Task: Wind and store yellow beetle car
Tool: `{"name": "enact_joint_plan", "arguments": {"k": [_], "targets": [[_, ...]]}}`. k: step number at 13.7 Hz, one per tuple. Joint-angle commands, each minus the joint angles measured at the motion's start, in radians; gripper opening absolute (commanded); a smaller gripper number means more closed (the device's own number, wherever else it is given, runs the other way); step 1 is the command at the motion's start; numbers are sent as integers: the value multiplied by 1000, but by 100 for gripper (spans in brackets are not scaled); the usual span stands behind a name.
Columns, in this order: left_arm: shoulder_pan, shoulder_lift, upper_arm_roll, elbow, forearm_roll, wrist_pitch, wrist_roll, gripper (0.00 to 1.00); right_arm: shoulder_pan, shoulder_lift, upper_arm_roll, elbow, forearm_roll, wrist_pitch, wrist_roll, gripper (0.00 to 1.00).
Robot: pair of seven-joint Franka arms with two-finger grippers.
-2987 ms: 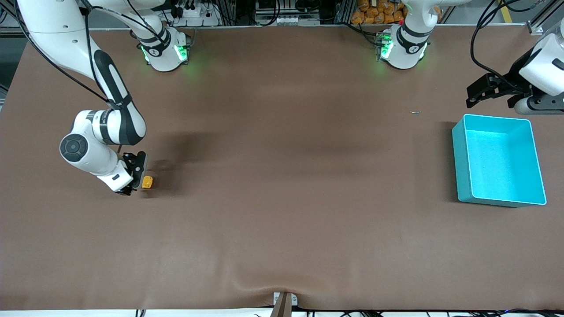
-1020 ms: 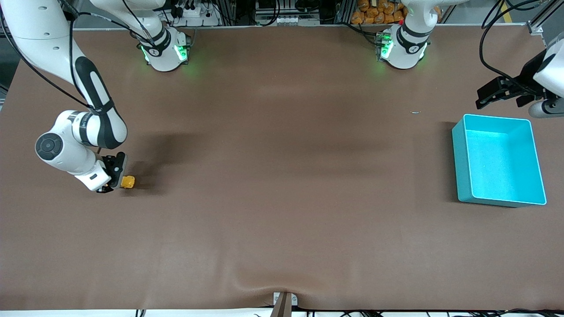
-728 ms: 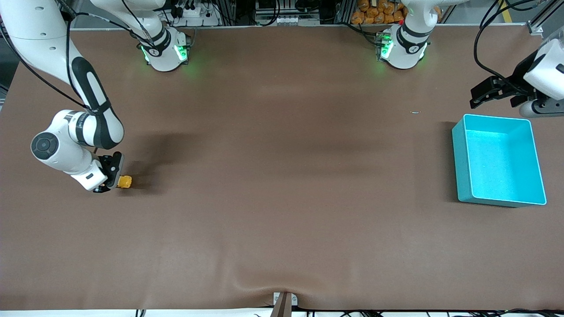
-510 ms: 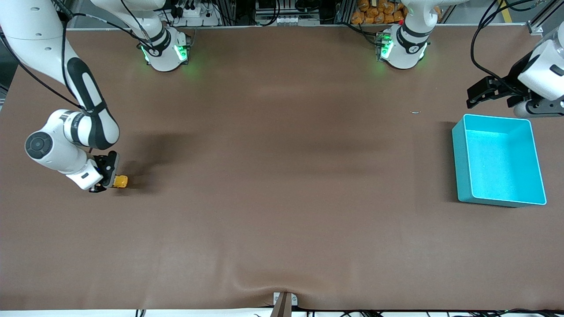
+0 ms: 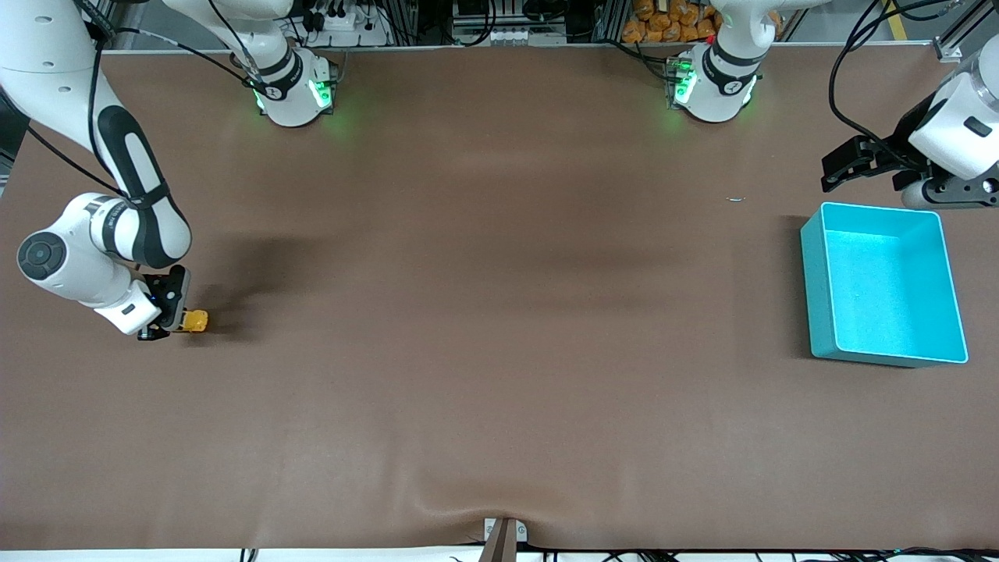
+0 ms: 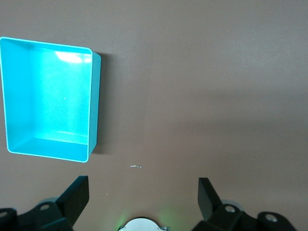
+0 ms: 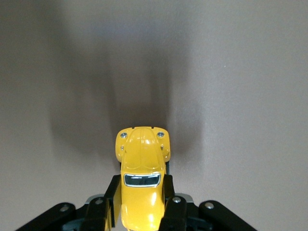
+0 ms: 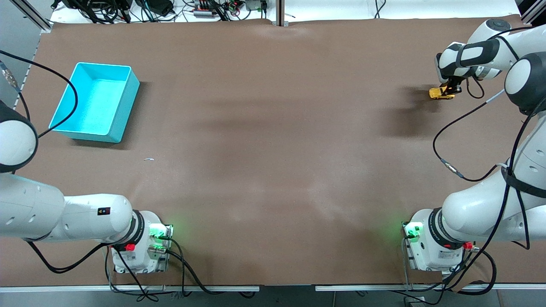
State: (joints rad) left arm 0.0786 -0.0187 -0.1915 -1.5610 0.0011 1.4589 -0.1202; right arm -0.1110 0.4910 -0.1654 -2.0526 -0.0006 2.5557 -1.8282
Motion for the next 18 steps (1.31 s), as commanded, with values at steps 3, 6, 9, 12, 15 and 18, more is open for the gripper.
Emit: {"name": "enact_joint_plan", "arguments": {"k": [3,6,9,12,15,18], "targets": [[0,-17,-6,-16,13,1,-10,100,-38,86,15,45,-1,29,-59,31],[1,-17,-6,-16,13,1,-10,100,-41,86,15,55,-1,20,-57,43],[1,-15,-6,-18,13,1,-10,100,-52,86,15,97,48,-14,-52,100],[0,-15,-6,-18,13,1,-10,100,-84,86,15,189,120,-207,-56,100],[0,-15,-6,-18,13,1,-12,100,-119,84,17,212,152,-258,-51,100],[0,-15,-6,-19,13,1,-18,100,-142,81,15,226,214,-331,-53,100]]}}
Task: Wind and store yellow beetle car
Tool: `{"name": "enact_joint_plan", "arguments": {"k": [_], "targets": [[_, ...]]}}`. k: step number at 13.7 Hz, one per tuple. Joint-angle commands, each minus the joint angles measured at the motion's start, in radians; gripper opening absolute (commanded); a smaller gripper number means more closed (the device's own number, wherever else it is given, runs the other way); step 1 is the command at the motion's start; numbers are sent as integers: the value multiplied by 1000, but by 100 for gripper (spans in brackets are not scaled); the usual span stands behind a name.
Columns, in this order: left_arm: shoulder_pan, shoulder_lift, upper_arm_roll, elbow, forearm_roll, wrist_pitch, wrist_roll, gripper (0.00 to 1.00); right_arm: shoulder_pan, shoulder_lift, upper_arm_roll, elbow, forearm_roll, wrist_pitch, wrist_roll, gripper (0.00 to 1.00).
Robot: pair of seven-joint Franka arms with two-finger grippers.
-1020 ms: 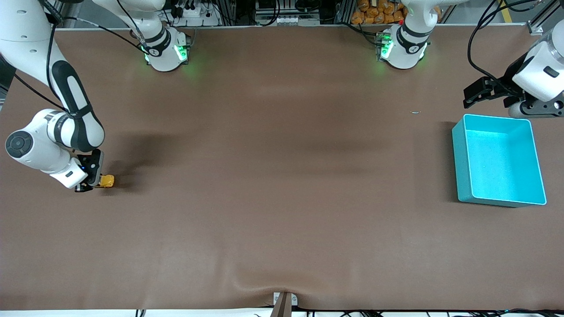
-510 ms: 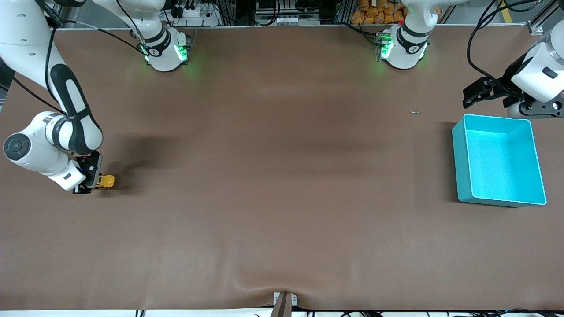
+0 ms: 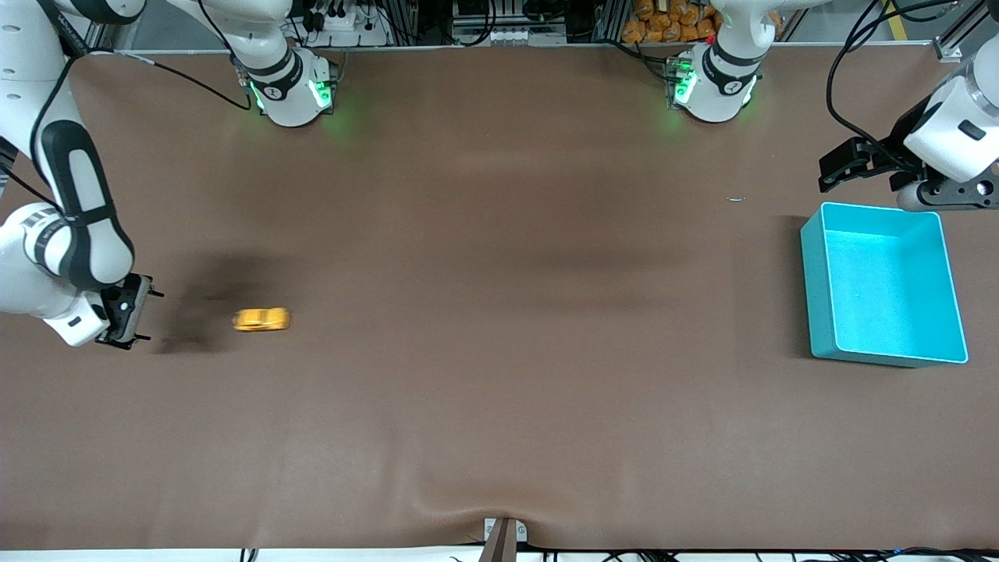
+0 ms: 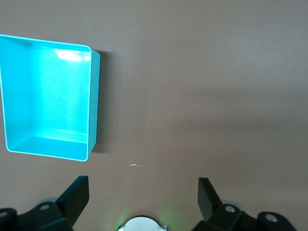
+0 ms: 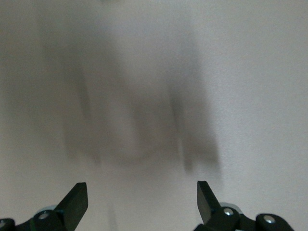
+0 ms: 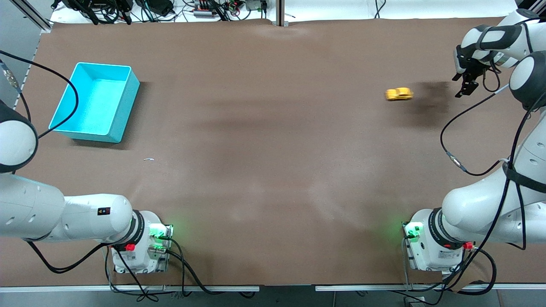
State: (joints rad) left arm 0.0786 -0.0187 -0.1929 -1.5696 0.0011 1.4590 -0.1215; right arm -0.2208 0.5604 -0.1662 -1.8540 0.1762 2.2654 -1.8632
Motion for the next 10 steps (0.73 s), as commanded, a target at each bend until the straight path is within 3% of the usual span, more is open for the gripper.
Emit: {"name": "enact_joint_plan", "arguments": {"k": [1,10], "targets": [[0,-15,-5,-15,13,1,-17,100,-43,12,16,27,39,-41,-16,100],[1,-9,-5,-29,11,4,-20,100,-64,12,16,27,62,-43,-17,100]]}}
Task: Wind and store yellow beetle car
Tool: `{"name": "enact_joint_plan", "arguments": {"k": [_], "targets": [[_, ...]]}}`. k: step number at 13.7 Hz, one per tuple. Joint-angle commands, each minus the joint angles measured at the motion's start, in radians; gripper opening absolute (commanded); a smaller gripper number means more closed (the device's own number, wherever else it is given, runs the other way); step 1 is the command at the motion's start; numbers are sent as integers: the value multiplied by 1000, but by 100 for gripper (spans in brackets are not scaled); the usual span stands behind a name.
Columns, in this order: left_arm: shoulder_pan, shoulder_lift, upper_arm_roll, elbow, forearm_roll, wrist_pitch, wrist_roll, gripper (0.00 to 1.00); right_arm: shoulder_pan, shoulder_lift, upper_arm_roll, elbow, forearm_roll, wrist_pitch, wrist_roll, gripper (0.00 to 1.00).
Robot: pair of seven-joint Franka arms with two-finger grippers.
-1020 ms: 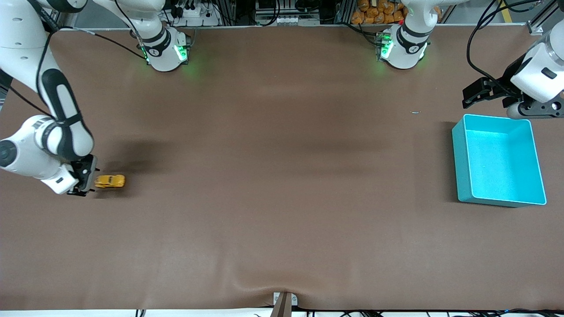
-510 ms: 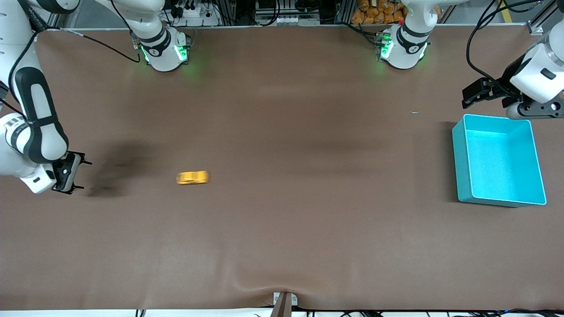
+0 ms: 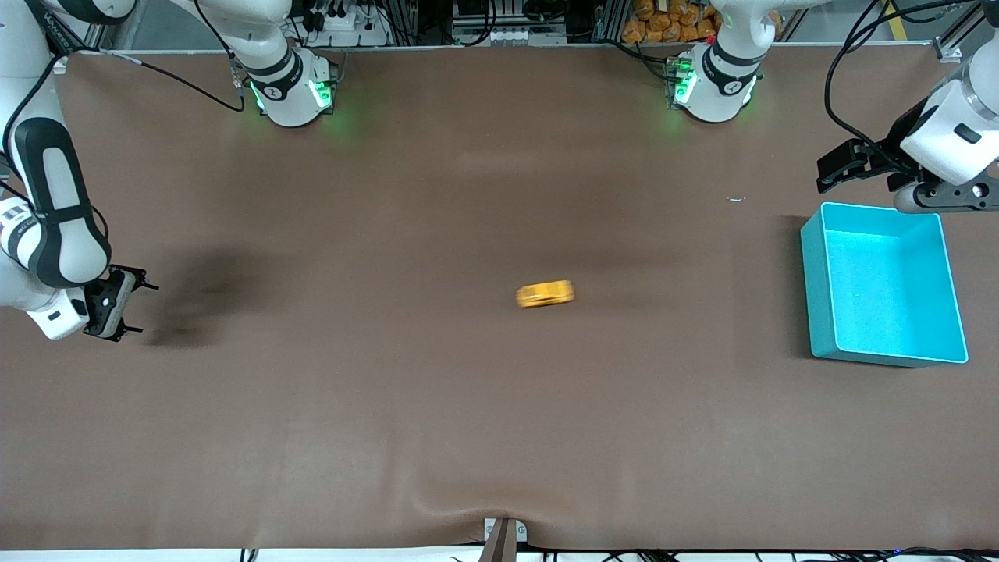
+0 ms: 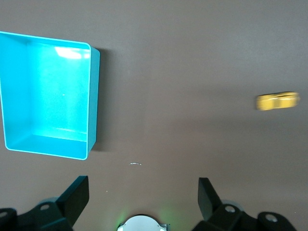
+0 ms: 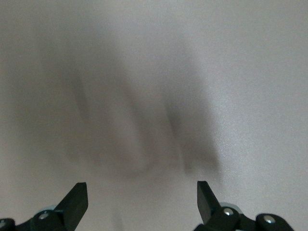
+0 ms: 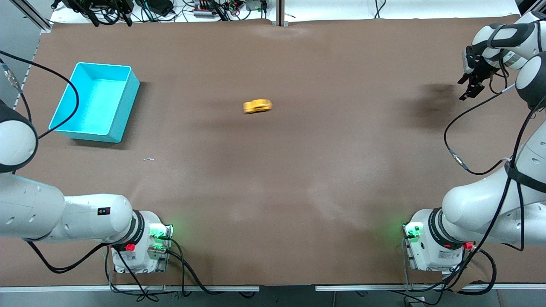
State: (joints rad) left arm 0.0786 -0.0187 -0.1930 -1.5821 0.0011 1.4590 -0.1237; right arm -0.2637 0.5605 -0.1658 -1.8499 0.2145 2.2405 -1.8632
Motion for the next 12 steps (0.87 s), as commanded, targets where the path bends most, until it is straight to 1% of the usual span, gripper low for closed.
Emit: {"name": "enact_joint_plan", "arguments": {"k": [1,3,4,9,11,12], "targets": [[3,-9,-5,-28,5,4,-48,100,-22,12,15,23,25,-18,-17,100],[3,-9,-11,-73,-3,12,-237,100,-22,13,17,23,25,-18,-17,100],[1,-10,-11,-100,-3,27,-299,100,-22,13,15,23,25,-18,-17,100],[9,-46,-11,-260,-3,107,-381,100,-22,13,17,23,32,-16,-14,100],[9,-55,-11,-329,-3,156,-485,100,-19,4,15,24,81,-18,-11,100],[7,-55,-11,-369,-1,194,-540,100,-14,-1,15,44,100,-24,-1,100]]}}
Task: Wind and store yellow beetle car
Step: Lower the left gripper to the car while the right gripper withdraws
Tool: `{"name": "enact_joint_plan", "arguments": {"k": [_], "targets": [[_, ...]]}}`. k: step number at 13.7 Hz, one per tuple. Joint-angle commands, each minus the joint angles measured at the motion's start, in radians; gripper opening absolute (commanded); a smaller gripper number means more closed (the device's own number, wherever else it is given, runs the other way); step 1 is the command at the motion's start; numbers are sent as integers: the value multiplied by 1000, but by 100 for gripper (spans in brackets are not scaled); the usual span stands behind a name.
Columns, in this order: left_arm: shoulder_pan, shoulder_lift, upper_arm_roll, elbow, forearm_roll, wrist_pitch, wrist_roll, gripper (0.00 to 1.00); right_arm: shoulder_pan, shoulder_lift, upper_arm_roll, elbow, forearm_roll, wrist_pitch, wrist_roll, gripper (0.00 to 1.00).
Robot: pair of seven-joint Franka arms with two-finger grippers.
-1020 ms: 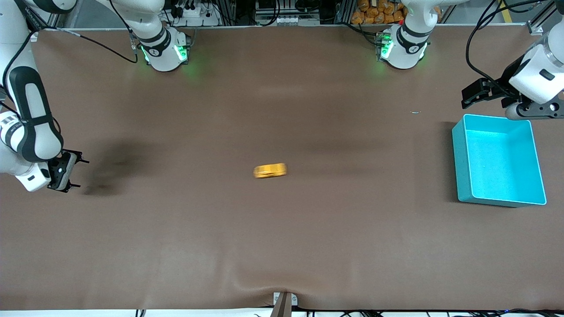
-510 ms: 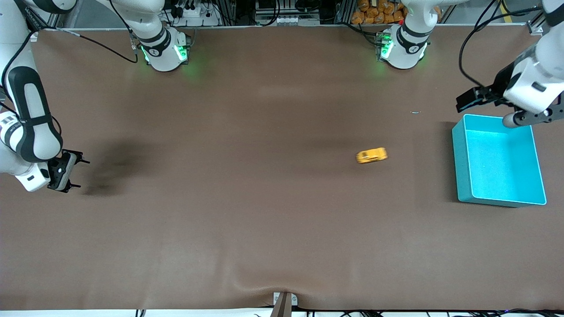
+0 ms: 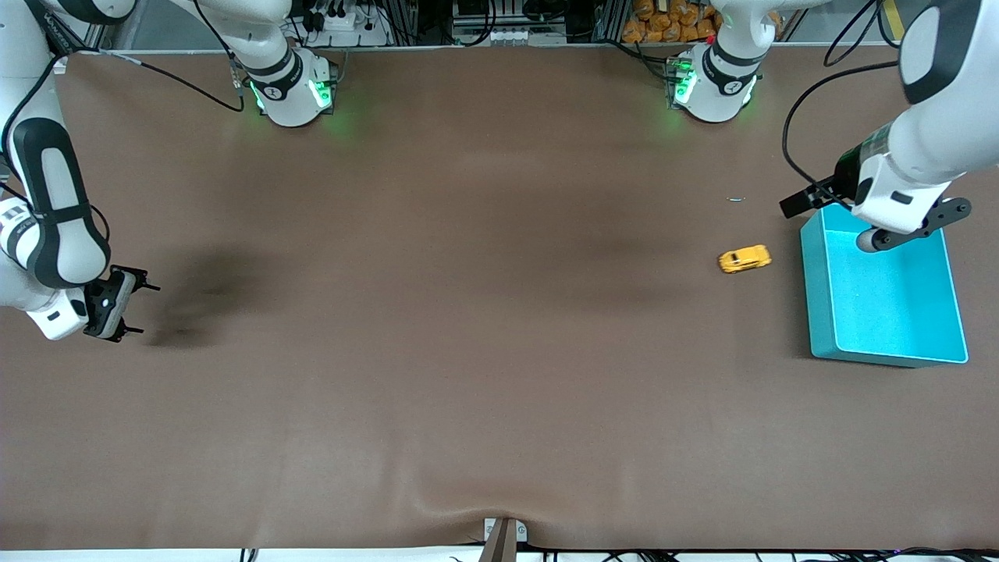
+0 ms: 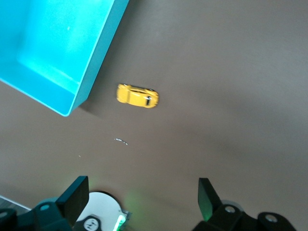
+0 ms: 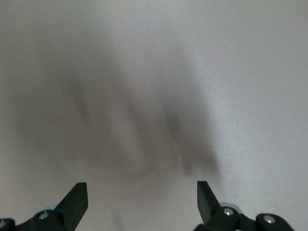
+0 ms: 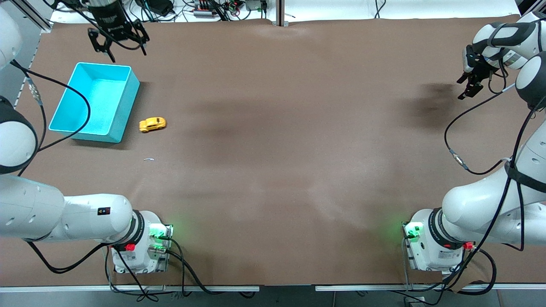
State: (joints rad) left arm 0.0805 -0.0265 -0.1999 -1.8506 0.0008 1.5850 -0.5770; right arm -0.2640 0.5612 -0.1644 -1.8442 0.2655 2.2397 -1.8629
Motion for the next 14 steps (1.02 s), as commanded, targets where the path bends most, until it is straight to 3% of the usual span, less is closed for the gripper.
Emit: {"name": "enact_joint_plan", "arguments": {"k": [1,4,7,11,14], "targets": [[4,-50,-6,-143,5,111,-118,100,-12,-9,14,71,58,-76,23,100],[21,-116,-6,-322,10,264,-133,100,-3,-14,14,270,57,-369,189,100],[100,-162,-9,-464,10,423,-204,100,29,-38,16,402,57,-501,353,100],[156,-122,-7,-522,10,546,-378,100,115,-153,14,422,44,-555,649,100],[199,-92,-9,-532,4,569,-461,100,195,-230,12,427,3,-578,914,100]]}}
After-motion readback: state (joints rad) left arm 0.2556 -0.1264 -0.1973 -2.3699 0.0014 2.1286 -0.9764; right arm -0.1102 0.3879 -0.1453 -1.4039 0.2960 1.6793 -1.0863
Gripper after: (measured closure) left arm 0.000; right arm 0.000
